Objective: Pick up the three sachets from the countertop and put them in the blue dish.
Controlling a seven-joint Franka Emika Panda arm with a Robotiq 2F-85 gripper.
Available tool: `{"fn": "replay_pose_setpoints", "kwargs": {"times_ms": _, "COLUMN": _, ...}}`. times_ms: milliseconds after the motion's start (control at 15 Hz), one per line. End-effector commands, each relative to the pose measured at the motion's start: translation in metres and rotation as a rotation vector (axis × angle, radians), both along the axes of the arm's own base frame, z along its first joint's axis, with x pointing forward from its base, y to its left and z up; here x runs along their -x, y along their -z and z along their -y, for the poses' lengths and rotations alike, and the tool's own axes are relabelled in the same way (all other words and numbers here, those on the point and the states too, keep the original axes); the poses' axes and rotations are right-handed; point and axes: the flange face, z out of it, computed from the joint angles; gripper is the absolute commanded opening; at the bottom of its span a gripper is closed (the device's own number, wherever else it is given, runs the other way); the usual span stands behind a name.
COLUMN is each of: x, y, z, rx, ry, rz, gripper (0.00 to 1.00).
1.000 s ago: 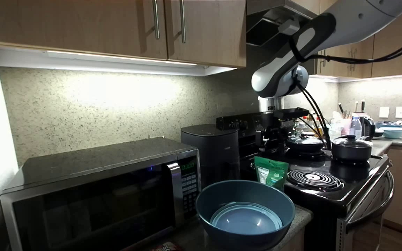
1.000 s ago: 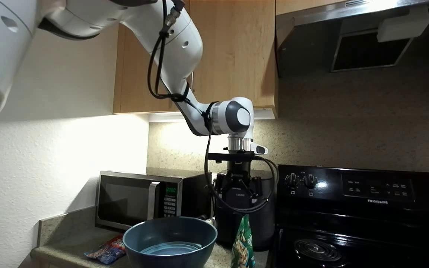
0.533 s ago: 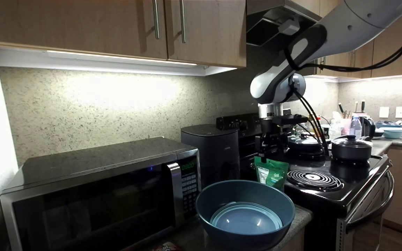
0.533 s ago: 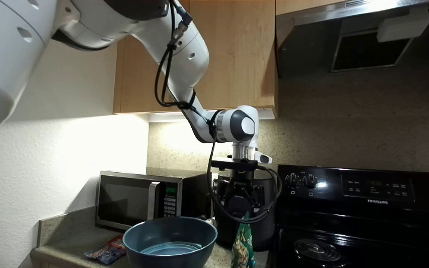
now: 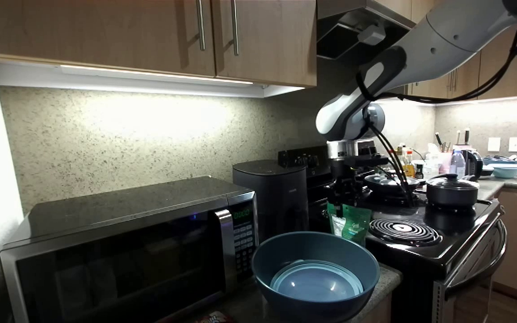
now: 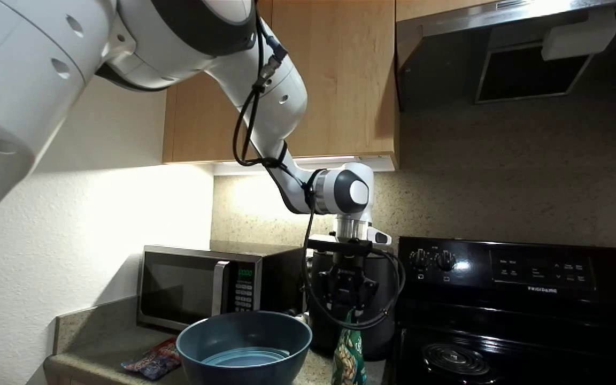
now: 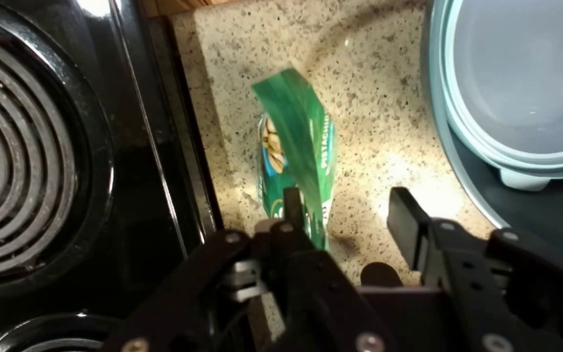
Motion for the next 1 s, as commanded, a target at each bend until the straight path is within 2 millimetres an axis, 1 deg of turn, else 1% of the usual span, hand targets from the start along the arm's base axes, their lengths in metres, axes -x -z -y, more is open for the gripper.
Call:
{"fn": "replay_pose_setpoints", "kwargs": {"times_ms": 0, "x": 0.0, "y": -0.005, "z": 0.005, "rx": -0.056, "ry": -0.024, "rz": 0.005, "gripper": 0.2}}
{"fn": "replay_pose_setpoints", "kwargs": {"times_ms": 133, "x": 0.001, "y": -0.01, "z": 0.007, "rx": -0.061, "ry": -0.026, "rz": 0.019, "gripper": 0.07}}
{"fn": "replay_pose_setpoints", "kwargs": {"times_ms": 200, "x": 0.002, "y": -0.012, "z": 0.008, "rx": -0.066, "ry": -0.023, "rz": 0.023, "gripper": 0.02}}
{"fn": "replay_pose_setpoints", "kwargs": {"times_ms": 267, "x": 0.003, "y": -0.012, "z": 0.008, "rx": -0.07, "ry": -0.019, "rz": 0.025, "gripper": 0.01}}
{"fn": "replay_pose_setpoints", "kwargs": {"times_ms": 400, "x": 0.005, "y": -0.012, "z": 0.008, "rx": -0.088, "ry": -0.006, "rz": 0.025, "gripper": 0.0}}
{"fn": "replay_pose_setpoints", "kwargs": {"times_ms": 667, "x": 0.007, "y": -0.01, "z": 0.016, "rx": -0.069, "ry": 0.036, "rz": 0.013, "gripper": 0.0}}
{"fn": "replay_pose_setpoints", "kwargs": {"times_ms": 733, "x": 0.001, "y": -0.006, "z": 0.013, "rx": -0.047, "ry": 0.023, "rz": 0.016, "gripper": 0.01}}
{"fn": "replay_pose_setpoints", "kwargs": {"times_ms": 800, "x": 0.001, "y": -0.006, "z": 0.014, "rx": -0.047, "ry": 0.026, "rz": 0.016, "gripper": 0.01}}
{"fn": "replay_pose_setpoints", "kwargs": {"times_ms": 867, "x": 0.001, "y": -0.006, "z": 0.016, "rx": -0.047, "ry": 0.028, "rz": 0.016, "gripper": 0.26}}
{"fn": "replay_pose_setpoints", "kwargs": {"times_ms": 933, "x": 0.001, "y": -0.005, "z": 0.016, "rx": -0.047, "ry": 0.027, "rz": 0.016, "gripper": 0.27}}
